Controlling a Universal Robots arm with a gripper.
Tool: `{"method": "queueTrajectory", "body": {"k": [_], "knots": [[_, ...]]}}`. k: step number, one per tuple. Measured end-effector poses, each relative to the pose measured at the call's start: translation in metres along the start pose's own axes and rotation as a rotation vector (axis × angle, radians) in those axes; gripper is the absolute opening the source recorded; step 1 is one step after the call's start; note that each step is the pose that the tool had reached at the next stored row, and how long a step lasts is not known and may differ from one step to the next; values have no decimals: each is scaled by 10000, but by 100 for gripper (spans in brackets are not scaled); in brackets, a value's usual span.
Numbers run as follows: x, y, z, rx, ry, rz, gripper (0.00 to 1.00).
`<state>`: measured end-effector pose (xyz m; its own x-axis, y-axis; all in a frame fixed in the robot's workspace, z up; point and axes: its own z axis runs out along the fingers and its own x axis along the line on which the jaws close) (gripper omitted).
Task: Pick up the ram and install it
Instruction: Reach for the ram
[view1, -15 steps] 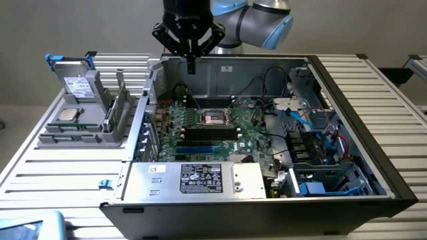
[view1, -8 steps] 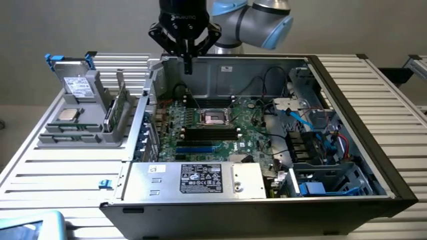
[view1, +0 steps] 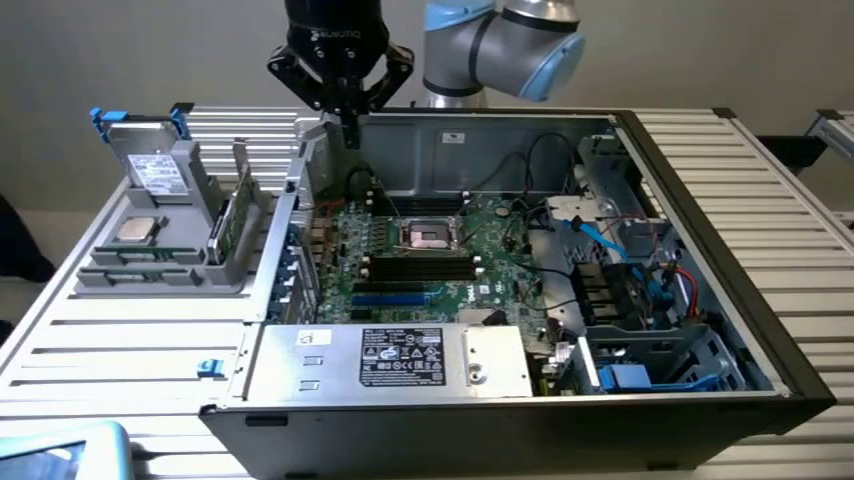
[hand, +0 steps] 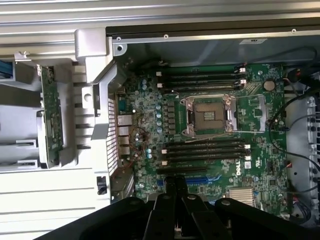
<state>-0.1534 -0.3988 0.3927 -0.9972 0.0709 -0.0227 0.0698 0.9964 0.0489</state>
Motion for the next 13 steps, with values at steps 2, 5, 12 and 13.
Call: {"method": "queueTrajectory", "body": {"k": [2,5,12,13], "knots": [[78,-6,-2,-3,-27,-3,11],[197,-14,-5,-4,-39,-3,11],[515,-36,-13,-5,-59,-4,11],[560,-39,-14,-5,-59,-4,11]]}}
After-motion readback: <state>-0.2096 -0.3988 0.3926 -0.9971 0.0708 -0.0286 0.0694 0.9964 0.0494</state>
